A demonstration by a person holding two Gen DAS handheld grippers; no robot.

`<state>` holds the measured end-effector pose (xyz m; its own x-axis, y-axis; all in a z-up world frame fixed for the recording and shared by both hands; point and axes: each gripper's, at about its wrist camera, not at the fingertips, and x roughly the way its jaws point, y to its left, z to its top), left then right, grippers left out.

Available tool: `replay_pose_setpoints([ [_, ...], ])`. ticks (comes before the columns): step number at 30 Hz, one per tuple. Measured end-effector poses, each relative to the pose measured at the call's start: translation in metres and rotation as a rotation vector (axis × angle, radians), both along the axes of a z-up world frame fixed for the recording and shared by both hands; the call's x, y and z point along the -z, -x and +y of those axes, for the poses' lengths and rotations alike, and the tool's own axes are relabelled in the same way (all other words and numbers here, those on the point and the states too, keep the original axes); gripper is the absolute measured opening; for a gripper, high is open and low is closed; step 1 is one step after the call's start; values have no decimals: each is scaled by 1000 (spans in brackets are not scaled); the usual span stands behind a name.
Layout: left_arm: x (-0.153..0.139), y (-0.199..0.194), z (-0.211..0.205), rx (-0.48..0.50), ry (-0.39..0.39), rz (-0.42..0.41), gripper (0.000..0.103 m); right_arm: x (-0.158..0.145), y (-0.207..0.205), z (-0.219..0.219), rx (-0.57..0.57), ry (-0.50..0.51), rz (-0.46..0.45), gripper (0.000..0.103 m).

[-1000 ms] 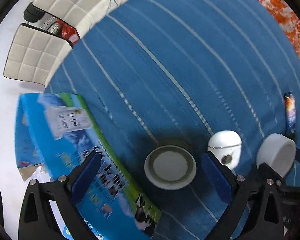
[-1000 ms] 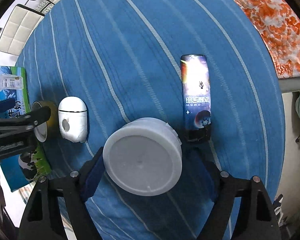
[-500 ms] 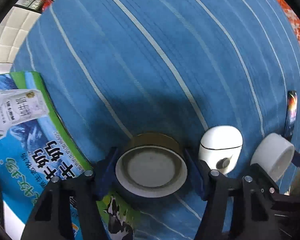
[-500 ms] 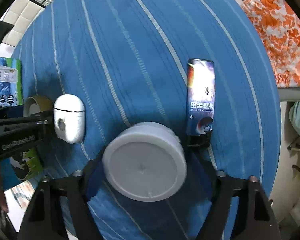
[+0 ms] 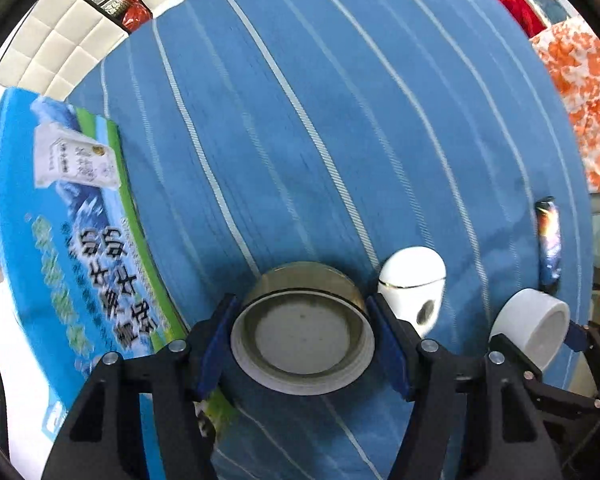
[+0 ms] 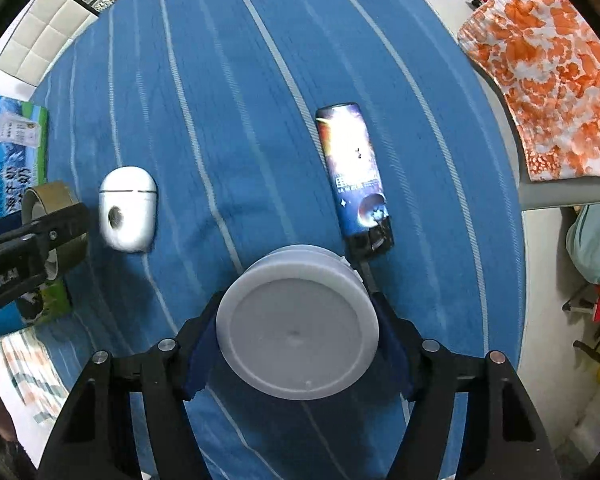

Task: Organize rigid objects
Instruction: 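Carry the white tin and white container over the blue box with both grippers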

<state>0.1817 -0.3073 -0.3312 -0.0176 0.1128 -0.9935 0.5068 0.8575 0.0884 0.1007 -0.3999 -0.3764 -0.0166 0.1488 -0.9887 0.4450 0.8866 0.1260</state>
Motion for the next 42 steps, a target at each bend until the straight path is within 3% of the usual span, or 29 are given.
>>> replay_pose_setpoints([
  [8,-53,43,23,-14,87,-86,63,-49,13,3,-1,-4,-92,71],
  [13,-91,61,43,-10,122,-137,63,-87,11,22,-62,46,-163,71],
  [19,-116,35,71,-31,173,-182,63,-127,6,46,-108,25,-233,71],
  [25,-146,36,105,-71,218,-244,63,-163,-3,86,-162,-29,-301,71],
  [35,-195,27,210,-231,258,-314,63,-198,-36,170,-250,-126,-358,71],
  [42,-196,12,293,-358,237,-333,63,-193,-63,228,-307,-144,-349,71],
])
